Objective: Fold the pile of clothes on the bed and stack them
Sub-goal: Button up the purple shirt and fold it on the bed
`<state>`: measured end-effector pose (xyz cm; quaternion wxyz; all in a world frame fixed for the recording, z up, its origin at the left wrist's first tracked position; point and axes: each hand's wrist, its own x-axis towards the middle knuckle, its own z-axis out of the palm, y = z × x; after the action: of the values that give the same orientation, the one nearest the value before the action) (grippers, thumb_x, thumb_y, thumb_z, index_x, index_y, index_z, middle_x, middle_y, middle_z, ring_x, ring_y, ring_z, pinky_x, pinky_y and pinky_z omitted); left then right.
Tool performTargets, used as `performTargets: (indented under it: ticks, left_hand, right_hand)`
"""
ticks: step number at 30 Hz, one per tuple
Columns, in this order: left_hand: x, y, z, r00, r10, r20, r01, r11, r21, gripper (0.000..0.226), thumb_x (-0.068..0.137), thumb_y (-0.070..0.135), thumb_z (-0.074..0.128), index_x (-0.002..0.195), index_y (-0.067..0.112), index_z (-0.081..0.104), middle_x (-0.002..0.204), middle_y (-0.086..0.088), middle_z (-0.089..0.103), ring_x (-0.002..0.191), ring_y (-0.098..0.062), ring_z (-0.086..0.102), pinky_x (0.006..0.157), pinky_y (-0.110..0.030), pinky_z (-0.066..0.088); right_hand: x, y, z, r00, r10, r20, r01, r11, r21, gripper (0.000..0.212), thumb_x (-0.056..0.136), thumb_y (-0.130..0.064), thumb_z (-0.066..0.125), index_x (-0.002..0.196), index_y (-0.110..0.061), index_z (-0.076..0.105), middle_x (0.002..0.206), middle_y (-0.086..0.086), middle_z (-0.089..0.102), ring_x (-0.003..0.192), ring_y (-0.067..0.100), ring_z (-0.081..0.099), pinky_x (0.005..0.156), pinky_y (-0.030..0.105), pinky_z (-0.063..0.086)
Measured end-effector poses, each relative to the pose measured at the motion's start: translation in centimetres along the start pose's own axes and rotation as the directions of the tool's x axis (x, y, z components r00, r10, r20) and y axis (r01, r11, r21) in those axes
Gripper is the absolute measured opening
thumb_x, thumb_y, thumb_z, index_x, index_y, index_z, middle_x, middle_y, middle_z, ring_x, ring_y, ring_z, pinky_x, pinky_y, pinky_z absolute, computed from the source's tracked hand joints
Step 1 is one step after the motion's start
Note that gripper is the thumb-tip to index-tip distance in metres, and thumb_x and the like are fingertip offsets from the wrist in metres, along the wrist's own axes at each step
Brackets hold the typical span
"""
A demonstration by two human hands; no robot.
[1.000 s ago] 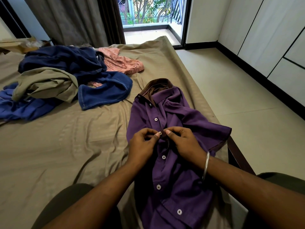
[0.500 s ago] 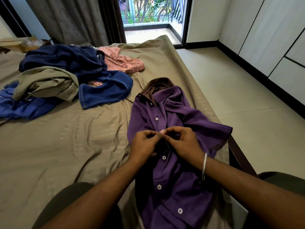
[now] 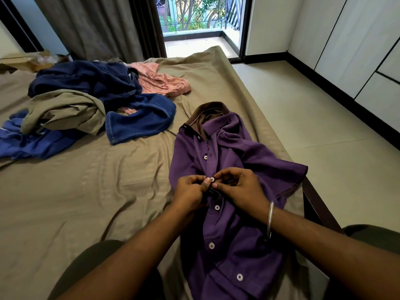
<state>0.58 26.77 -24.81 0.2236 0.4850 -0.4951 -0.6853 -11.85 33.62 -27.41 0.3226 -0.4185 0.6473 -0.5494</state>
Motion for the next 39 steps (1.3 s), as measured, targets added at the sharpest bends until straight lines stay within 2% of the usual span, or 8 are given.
performTargets:
  ticks: [6,12,21,27,30,32,34,39]
  left_hand:
    - [0.1,-0.1,-0.2,0.998,0.057,-0.012,-0.056,0.997,0.06,0.021,0.096,0.001,0.057,0.078,0.007,0.067,0.069,-0.008,0.067,0.065,-0.019,0.063,0.063,-0.026,0.053]
    - [-0.5,0.6,-0.1,0.998,-0.065,0.018,0.064,0.998,0.027,0.016,0.097,0.008,0.057,0.083,0.007,0.064,0.07,-0.008,0.067,0.059,-0.016,0.065,0.047,-0.025,0.05]
    - [-1.2,0.8,-0.6,0.988,-0.085,0.128,0.047,0.96,0.276,0.016,0.086,0.01,0.069,0.075,0.007,0.058,0.051,-0.001,0.049,0.038,-0.008,0.043,0.043,-0.02,0.038]
    - [-2.5,0.5,-0.4,0.91,-0.291,0.297,0.154,0.899,0.41,0.038,0.086,0.002,0.062,0.055,0.017,0.046,0.048,0.001,0.036,0.038,-0.008,0.03,0.043,-0.017,0.025]
    - [-2.8,1.0,0.1,0.906,-0.336,0.257,0.257,0.92,0.297,0.034,0.088,0.016,0.054,0.055,0.019,0.047,0.046,0.005,0.034,0.037,-0.007,0.025,0.042,-0.014,0.02]
    - [-2.4,1.1,0.1,0.966,-0.212,0.144,0.184,0.965,0.187,0.028,0.088,0.017,0.051,0.061,0.013,0.051,0.044,0.004,0.042,0.033,-0.008,0.033,0.039,-0.014,0.025]
    - [-1.6,0.6,-0.4,0.996,0.092,-0.012,-0.083,0.937,0.339,0.022,0.082,0.026,0.058,0.066,0.01,0.059,0.052,0.001,0.059,0.04,-0.013,0.053,0.044,-0.024,0.042]
    - [-0.6,0.3,-0.6,0.9,0.429,-0.072,-0.308,0.745,0.591,0.007,0.081,0.029,0.072,0.079,0.022,0.07,0.07,0.008,0.069,0.064,-0.004,0.064,0.064,-0.027,0.052]
  right_hand:
    - [0.0,0.0,-0.1,1.0,0.023,0.002,-0.023,1.0,-0.008,0.012,0.078,-0.021,0.082,0.086,-0.017,0.076,0.082,0.001,0.076,0.079,0.018,0.074,0.077,0.04,0.06]
    - [0.1,-0.1,-0.3,0.999,0.018,-0.044,-0.021,0.997,-0.077,0.003,0.084,-0.02,0.077,0.087,-0.019,0.076,0.079,-0.003,0.075,0.074,0.01,0.072,0.068,0.03,0.056]
    - [0.1,-1.2,-0.6,0.974,0.122,-0.193,-0.164,0.962,-0.22,0.043,0.072,-0.044,0.083,0.108,-0.028,0.064,0.072,-0.004,0.07,0.057,0.007,0.065,0.059,0.027,0.054]
    - [0.0,-1.4,-0.6,0.953,0.297,-0.058,-0.293,0.858,-0.422,0.039,0.068,-0.018,0.077,0.104,-0.022,0.061,0.068,-0.001,0.067,0.063,0.016,0.063,0.065,0.029,0.053]
    - [0.0,-1.3,-0.9,0.943,0.332,-0.003,-0.309,0.877,-0.368,0.04,0.059,-0.02,0.066,0.097,-0.022,0.055,0.064,0.002,0.061,0.058,0.018,0.054,0.063,0.036,0.051]
    - [-0.1,-1.1,-1.0,0.94,0.34,0.022,-0.312,0.886,-0.344,0.045,0.054,-0.023,0.064,0.098,-0.023,0.052,0.066,0.006,0.062,0.056,0.02,0.053,0.061,0.04,0.052]
    - [-0.3,-1.1,-1.0,0.944,0.33,0.003,-0.31,0.889,-0.337,0.041,0.061,-0.022,0.069,0.098,-0.024,0.052,0.067,0.008,0.065,0.056,0.022,0.057,0.062,0.043,0.055]
    - [0.0,-2.0,-1.2,0.986,-0.059,-0.154,-0.034,0.839,-0.543,0.022,0.082,-0.036,0.069,0.094,-0.025,0.054,0.071,-0.003,0.061,0.066,0.019,0.06,0.06,0.037,0.05]
